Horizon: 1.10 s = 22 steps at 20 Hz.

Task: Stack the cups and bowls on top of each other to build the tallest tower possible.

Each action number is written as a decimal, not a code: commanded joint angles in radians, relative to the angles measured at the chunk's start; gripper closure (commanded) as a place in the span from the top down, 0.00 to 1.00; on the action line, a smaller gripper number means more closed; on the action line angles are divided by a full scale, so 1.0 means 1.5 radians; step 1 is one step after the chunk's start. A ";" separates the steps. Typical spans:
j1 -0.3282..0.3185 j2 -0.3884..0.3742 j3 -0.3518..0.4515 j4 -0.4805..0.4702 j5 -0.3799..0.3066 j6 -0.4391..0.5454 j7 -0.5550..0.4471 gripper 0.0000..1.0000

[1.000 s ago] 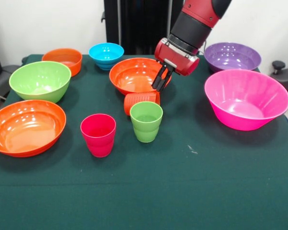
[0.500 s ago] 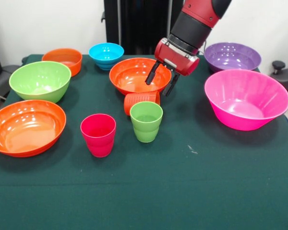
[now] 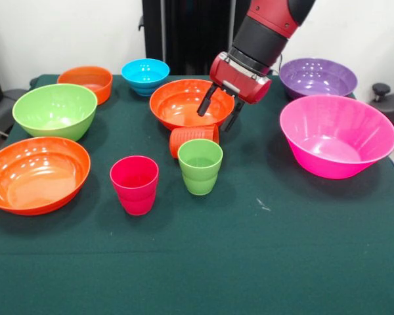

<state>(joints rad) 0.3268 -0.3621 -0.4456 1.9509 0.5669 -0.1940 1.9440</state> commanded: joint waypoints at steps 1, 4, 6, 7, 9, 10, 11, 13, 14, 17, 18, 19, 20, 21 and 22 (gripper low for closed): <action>-0.023 0.006 0.082 -0.029 -0.006 0.017 0.124 1.00; -0.033 0.014 0.087 -0.031 -0.013 0.006 0.122 1.00; -0.033 0.015 0.085 -0.035 -0.011 0.009 0.120 1.00; -0.031 0.020 0.083 -0.037 -0.008 0.008 0.120 1.00; -0.035 0.020 0.085 -0.037 -0.011 0.005 0.119 1.00; -0.039 0.020 0.086 -0.036 -0.015 0.002 0.119 1.00; -0.039 0.021 0.086 -0.036 -0.016 0.001 0.118 1.00; -0.041 0.024 0.087 -0.038 -0.017 -0.004 0.118 1.00; -0.043 0.026 0.090 -0.039 -0.019 -0.007 0.119 1.00; -0.040 0.030 0.087 -0.043 -0.012 -0.006 0.119 1.00; -0.040 0.031 0.088 -0.043 -0.012 -0.007 0.119 1.00; -0.040 0.030 0.088 -0.044 -0.011 -0.006 0.120 1.00; -0.038 0.030 0.086 -0.044 -0.009 -0.003 0.120 1.00; -0.036 0.029 0.085 -0.044 -0.007 0.000 0.120 1.00; -0.034 0.028 0.084 -0.045 -0.005 0.002 0.120 1.00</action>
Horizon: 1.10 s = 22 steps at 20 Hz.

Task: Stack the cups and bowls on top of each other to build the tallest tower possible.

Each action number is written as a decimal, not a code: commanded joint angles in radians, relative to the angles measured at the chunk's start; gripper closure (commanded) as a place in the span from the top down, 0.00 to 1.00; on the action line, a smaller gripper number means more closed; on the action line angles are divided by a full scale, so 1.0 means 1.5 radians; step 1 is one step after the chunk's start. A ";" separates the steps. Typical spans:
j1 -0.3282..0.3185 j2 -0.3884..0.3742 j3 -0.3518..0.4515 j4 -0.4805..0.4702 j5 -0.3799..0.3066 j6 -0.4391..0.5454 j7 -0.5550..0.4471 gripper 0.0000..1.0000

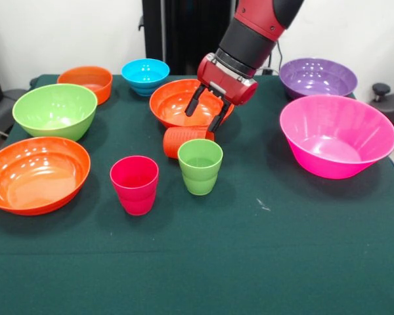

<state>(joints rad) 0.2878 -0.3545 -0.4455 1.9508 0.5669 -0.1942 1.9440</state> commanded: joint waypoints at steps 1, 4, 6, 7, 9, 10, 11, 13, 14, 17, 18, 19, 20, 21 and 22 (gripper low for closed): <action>-0.009 0.024 0.086 -0.045 -0.005 0.002 0.121 1.00; -0.015 0.026 0.091 -0.044 -0.011 -0.005 0.122 1.00; -0.020 0.030 0.094 -0.045 -0.015 -0.012 0.123 1.00; -0.020 0.033 0.093 -0.046 -0.014 -0.015 0.123 1.00; -0.021 0.036 0.092 -0.047 -0.015 -0.017 0.121 1.00; -0.024 0.036 0.093 -0.046 -0.018 -0.019 0.121 1.00; -0.026 0.037 0.094 -0.045 -0.022 -0.022 0.121 1.00; -0.035 0.040 0.100 -0.047 -0.031 -0.031 0.120 1.00; -0.040 0.041 0.104 -0.047 -0.036 -0.036 0.119 1.00; -0.047 0.047 0.107 -0.052 -0.038 -0.042 0.115 1.00; -0.045 0.051 0.106 -0.055 -0.034 -0.042 0.114 1.00; -0.047 0.052 0.107 -0.056 -0.034 -0.042 0.112 1.00; -0.046 0.054 0.107 -0.058 -0.031 -0.042 0.112 1.00; -0.045 0.058 0.106 -0.061 -0.027 -0.040 0.110 1.00; -0.044 0.061 0.106 -0.063 -0.024 -0.041 0.112 1.00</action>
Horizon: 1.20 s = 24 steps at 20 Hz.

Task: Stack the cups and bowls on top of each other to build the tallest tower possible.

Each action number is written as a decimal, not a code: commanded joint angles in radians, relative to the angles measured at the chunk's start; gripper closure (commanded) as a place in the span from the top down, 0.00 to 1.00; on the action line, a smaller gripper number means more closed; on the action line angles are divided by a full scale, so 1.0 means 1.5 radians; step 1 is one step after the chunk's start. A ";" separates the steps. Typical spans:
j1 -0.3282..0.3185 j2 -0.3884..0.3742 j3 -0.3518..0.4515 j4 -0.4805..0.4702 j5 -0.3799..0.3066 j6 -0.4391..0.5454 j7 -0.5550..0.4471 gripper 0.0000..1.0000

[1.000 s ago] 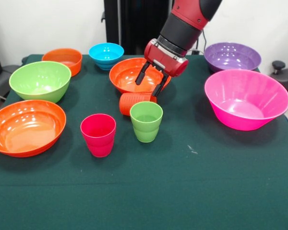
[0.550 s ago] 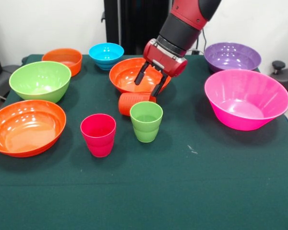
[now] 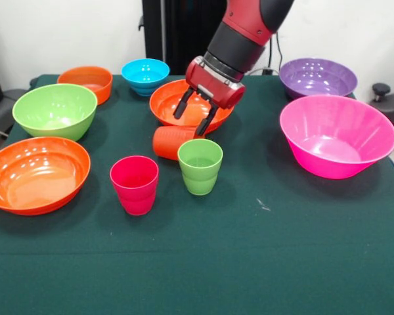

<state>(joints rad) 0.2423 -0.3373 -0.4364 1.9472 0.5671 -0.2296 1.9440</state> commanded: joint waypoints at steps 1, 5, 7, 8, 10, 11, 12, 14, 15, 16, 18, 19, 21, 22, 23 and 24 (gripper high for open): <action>-0.012 0.053 0.098 -0.063 -0.019 -0.016 0.112 1.00; -0.012 0.065 0.098 -0.069 -0.018 -0.025 0.116 1.00; -0.015 0.073 0.099 -0.074 -0.018 -0.031 0.118 1.00; -0.014 0.075 0.098 -0.076 -0.016 -0.030 0.118 1.00; -0.009 0.080 0.097 -0.078 -0.011 -0.032 0.122 1.00; -0.006 0.082 0.097 -0.078 -0.008 -0.032 0.123 1.00; -0.003 0.082 0.096 -0.077 -0.004 -0.031 0.124 1.00; 0.000 0.087 0.097 -0.081 0.003 -0.028 0.125 1.00; 0.002 0.088 0.096 -0.081 0.006 -0.027 0.126 1.00; 0.005 0.088 0.095 -0.080 0.007 -0.026 0.126 1.00; 0.016 0.093 0.084 -0.080 0.015 -0.018 0.119 0.00; 0.012 0.092 0.085 -0.081 0.009 -0.015 0.115 0.00; 0.004 0.089 0.087 -0.081 -0.004 -0.009 0.106 0.00; -0.005 0.083 0.090 -0.079 -0.016 -0.010 0.104 0.00; -0.019 0.076 0.103 -0.071 -0.031 -0.037 0.120 0.00; -0.037 0.067 0.120 -0.065 -0.048 -0.048 0.131 0.00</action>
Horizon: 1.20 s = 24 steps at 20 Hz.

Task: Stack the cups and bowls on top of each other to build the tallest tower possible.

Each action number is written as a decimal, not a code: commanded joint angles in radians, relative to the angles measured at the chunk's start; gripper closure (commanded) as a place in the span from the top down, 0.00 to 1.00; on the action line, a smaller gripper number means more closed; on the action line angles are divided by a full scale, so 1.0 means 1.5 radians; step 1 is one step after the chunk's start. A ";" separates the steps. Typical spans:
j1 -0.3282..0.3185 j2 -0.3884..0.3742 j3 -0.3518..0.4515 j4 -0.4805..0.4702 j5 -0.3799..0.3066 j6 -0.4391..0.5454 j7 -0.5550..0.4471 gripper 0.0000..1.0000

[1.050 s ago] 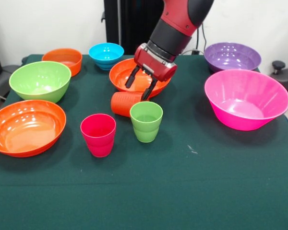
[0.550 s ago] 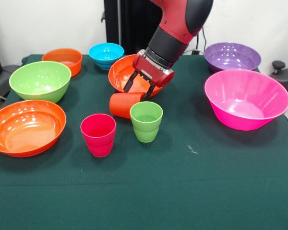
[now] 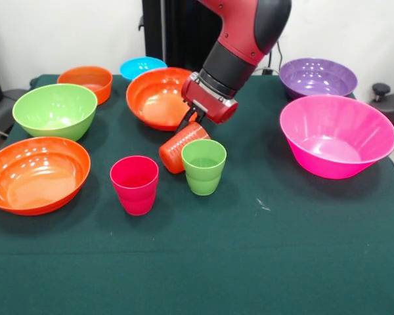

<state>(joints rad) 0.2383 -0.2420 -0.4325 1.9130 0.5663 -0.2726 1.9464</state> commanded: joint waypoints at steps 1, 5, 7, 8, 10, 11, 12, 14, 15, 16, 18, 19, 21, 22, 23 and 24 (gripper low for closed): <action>-0.033 0.002 0.116 -0.041 -0.048 -0.020 0.129 0.00; -0.022 -0.018 0.112 -0.024 -0.040 -0.006 0.137 0.00; -0.022 -0.029 0.115 -0.012 -0.047 -0.003 0.142 0.00; -0.030 -0.043 0.121 -0.003 -0.061 -0.003 0.145 0.00; -0.055 -0.077 0.133 0.017 -0.103 -0.001 0.141 0.00; -0.076 -0.095 0.146 0.027 -0.129 0.002 0.138 0.00; -0.097 -0.115 0.159 0.038 -0.155 0.001 0.139 0.00; -0.130 -0.155 0.180 0.062 -0.198 0.012 0.135 0.00; -0.141 -0.175 0.185 0.073 -0.214 0.019 0.132 0.00; -0.154 -0.196 0.193 0.086 -0.230 0.032 0.128 0.00; -0.185 -0.242 0.214 0.113 -0.263 0.057 0.121 0.00; -0.204 -0.263 0.226 0.124 -0.278 0.073 0.116 0.00; -0.242 -0.302 0.250 0.146 -0.307 0.104 0.105 0.00; -0.263 -0.322 0.262 0.152 -0.318 0.125 0.095 0.00; -0.288 -0.336 0.278 0.160 -0.332 0.138 0.089 0.00; -0.315 -0.346 0.297 0.164 -0.344 0.149 0.084 0.00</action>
<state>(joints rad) -0.1144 -0.5794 -0.2210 2.0675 0.1808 -0.2505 1.9935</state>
